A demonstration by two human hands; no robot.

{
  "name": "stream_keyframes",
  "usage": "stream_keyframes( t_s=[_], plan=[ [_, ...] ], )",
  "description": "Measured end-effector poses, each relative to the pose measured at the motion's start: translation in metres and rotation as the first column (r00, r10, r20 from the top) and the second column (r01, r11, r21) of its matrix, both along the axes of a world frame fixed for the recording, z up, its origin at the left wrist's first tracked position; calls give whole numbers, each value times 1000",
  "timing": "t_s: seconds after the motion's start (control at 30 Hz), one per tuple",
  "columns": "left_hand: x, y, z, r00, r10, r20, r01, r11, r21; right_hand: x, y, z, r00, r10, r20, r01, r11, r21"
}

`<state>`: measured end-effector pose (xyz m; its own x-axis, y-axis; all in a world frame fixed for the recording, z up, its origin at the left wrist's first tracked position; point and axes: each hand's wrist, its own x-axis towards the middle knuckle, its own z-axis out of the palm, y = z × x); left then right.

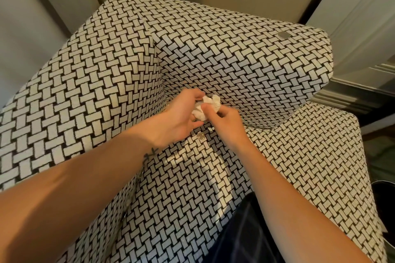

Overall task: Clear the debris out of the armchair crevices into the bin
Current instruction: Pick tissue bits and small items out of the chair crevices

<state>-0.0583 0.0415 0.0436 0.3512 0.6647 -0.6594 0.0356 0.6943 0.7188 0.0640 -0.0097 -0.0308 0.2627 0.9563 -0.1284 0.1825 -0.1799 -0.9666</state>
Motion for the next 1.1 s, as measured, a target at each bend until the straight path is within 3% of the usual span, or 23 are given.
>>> stream_keyframes(
  t_s=[0.23, 0.43, 0.63, 0.77, 1.0, 1.1],
  plan=[
    [0, 2, -6, 995, -79, -57, 81, 997, 20, -4, 2, 2, 999, -16, 36, 15, 1000, 16],
    [0, 9, -4, 985, 131, -110, -120, 987, 106, -3, -3, 5, 983, 86, -163, -86, 996, 11],
    [1, 14, -8, 961, 244, -127, -221, 960, 173, 7, -4, -22, 965, 259, 43, -239, 936, -260],
    [0, 14, -10, 966, 228, -120, -204, 962, 183, 6, -4, -29, 914, 316, 253, -244, 929, -277],
    [0, 13, -12, 974, 194, -113, -172, 968, 180, 3, -2, -26, 869, 388, 305, -283, 898, -337],
    [2, 10, -11, 977, 175, -122, -145, 965, 219, 0, -11, -19, 918, 327, 225, -253, 918, -304]
  ],
)
